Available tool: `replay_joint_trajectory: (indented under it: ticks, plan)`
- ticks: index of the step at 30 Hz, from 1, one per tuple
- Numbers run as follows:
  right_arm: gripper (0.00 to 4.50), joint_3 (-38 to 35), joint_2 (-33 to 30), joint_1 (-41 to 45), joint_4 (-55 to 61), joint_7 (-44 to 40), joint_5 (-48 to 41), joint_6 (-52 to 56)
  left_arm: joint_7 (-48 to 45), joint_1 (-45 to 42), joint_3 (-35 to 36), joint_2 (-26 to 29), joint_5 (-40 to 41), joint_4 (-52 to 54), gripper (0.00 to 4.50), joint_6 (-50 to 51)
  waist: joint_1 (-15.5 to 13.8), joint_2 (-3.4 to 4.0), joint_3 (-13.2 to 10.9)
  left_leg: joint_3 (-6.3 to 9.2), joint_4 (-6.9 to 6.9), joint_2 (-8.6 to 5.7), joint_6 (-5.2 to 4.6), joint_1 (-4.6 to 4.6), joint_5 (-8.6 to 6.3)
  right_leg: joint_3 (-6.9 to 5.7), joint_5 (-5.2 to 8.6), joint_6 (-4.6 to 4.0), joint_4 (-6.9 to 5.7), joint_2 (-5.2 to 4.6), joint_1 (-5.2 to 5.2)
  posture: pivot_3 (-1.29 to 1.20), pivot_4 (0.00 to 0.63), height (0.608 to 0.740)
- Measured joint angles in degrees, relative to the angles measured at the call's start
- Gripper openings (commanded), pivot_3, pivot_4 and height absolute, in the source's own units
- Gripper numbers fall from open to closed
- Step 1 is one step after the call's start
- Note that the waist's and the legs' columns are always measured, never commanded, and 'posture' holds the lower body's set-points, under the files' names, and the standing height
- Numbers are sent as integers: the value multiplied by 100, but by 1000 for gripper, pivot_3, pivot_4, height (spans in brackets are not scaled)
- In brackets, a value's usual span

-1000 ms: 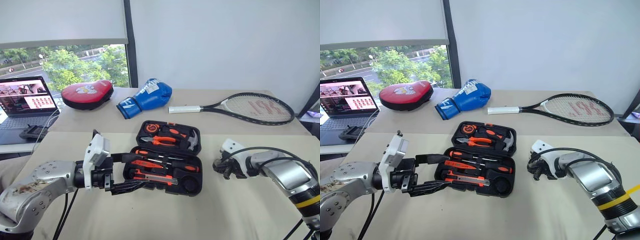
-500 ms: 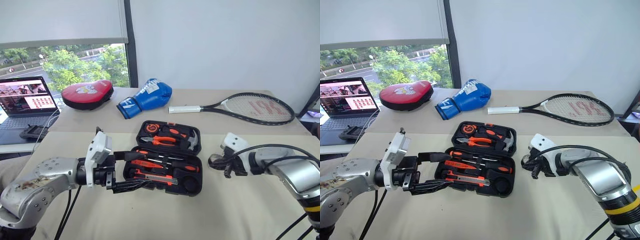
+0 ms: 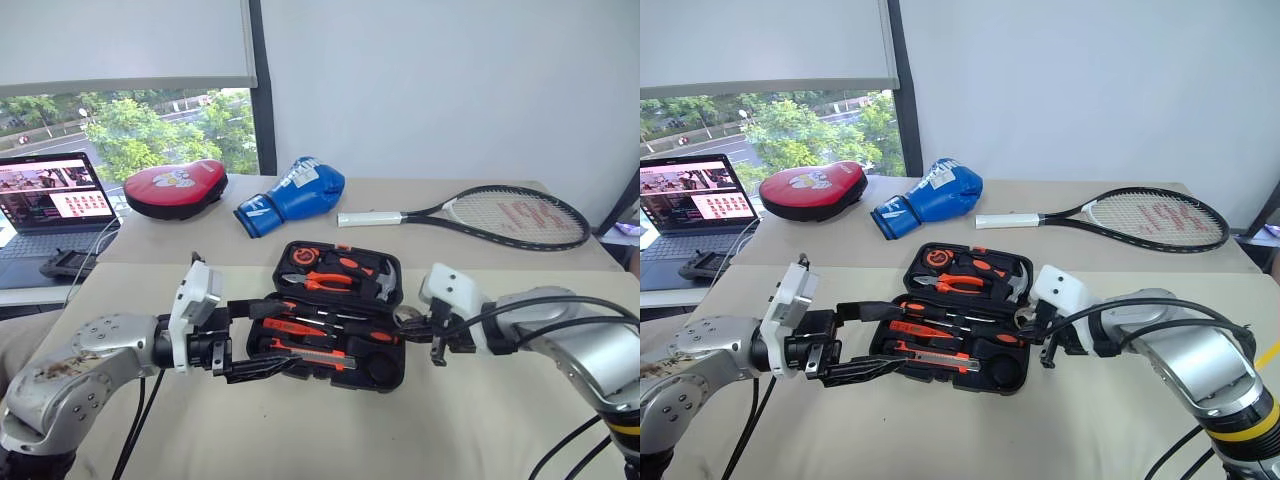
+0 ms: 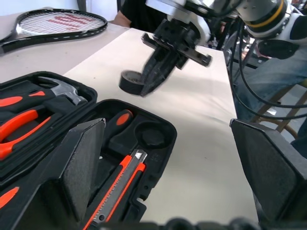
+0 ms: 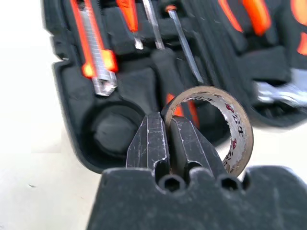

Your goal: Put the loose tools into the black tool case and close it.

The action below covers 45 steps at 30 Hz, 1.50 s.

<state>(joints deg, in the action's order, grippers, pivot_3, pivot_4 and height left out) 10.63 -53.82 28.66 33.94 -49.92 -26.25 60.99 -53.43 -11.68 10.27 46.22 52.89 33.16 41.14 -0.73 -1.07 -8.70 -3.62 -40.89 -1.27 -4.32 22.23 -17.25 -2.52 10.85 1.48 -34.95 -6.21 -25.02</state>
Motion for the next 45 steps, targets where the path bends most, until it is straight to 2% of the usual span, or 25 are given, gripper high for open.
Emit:
replay_joint_trajectory:
  ticks: [2,7,12,18,22,23,27,36,41,45]
  plan:
    - [22,170,40,-1,82,-3,-1,14,-58,1,7,18,121,-13,4500,42,3,0,0,0,0,0,1,0,0,0,0,0,-1,1,-1,0,150,740]
    - [22,704,52,-5,142,-85,27,18,-385,170,111,494,240,-31,4500,187,10,1,-1,-1,0,0,3,-2,1,-2,0,0,-3,3,-2,0,150,740]
    - [22,1208,221,239,-6,-194,189,-48,-890,901,357,970,-28,-139,4500,101,51,4,-4,-3,1,1,7,-4,4,-4,0,-1,-4,6,-4,0,150,740]
    - [22,1721,419,544,-319,-371,388,-140,-1110,1341,642,992,-223,-154,4500,-136,13,5,-6,0,0,0,7,-4,3,-12,0,-2,-3,1,-3,0,150,740]
    - [22,1989,302,676,-469,-642,661,-531,-1098,1482,709,967,-268,-151,4500,-220,22,5,-5,0,2,2,8,-16,3,-11,-2,-4,-4,1,4,0,150,740]
    - [618,1997,291,678,-490,-700,699,-585,-1099,1510,736,964,-294,-148,4500,-239,20,5,-6,0,2,3,8,-18,3,-12,-2,-4,-4,1,6,0,150,740]
    - [1790,1843,283,639,-590,-743,708,-598,-1102,1685,842,915,-353,-152,4500,-357,4,5,-6,1,3,4,9,-14,3,-12,-2,-5,-4,-3,3,0,150,740]
    - [1790,1094,221,365,-183,-897,73,-254,-1188,1746,836,788,-638,-394,4500,-632,8,7,-7,0,5,5,10,2,2,-14,-2,-6,-1,-10,-14,0,150,740]
    - [1790,449,553,175,-63,-677,-445,21,-1257,1671,726,733,-789,-589,4500,-764,7,7,-7,2,5,6,8,0,-1,-15,-6,-12,-3,-25,-12,0,150,740]
    - [1790,393,913,85,-197,-326,-426,-40,-1306,1666,666,721,-824,-677,4500,-823,10,7,-7,2,5,6,9,1,1,-15,-8,-15,-6,-23,-15,0,150,740]
